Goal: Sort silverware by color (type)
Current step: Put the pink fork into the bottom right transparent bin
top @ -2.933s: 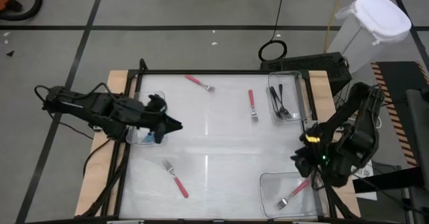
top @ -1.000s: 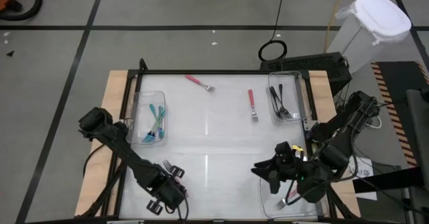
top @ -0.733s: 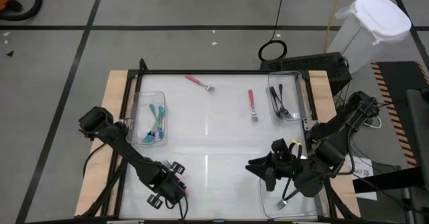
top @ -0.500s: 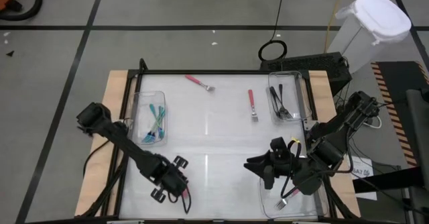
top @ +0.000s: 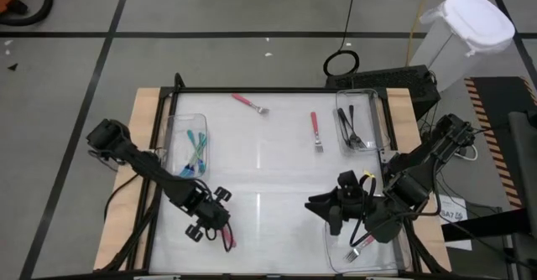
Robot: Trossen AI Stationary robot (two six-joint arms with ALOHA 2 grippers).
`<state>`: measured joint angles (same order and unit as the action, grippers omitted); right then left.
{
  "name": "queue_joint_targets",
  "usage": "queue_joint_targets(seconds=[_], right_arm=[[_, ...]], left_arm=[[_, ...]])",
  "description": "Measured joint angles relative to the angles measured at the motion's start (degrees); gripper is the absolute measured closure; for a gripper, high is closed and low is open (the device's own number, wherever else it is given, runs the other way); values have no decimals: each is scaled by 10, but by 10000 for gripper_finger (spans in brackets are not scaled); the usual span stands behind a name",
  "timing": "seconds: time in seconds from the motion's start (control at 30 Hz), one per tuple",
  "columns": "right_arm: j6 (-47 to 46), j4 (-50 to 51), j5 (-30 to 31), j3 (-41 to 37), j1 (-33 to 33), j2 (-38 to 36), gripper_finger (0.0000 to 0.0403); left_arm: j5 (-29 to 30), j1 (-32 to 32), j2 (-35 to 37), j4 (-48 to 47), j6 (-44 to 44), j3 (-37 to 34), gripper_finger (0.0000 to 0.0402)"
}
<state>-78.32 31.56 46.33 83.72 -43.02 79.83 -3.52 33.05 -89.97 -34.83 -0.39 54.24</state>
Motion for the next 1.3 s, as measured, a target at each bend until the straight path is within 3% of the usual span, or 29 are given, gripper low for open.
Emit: queue_joint_targets(seconds=[0.47, 0.67, 1.3], right_arm=[[10, 0, -1, 0, 25, 0, 255], [11, -1, -35, 0, 38, 0, 255], [15, 0, -46, 0, 52, 0, 255]], left_arm=[[4, -2, -8, 98, -16, -75, 304], [5, 1, -7, 136, -30, -108, 304], [10, -2, -38, 164, -29, -108, 319]])
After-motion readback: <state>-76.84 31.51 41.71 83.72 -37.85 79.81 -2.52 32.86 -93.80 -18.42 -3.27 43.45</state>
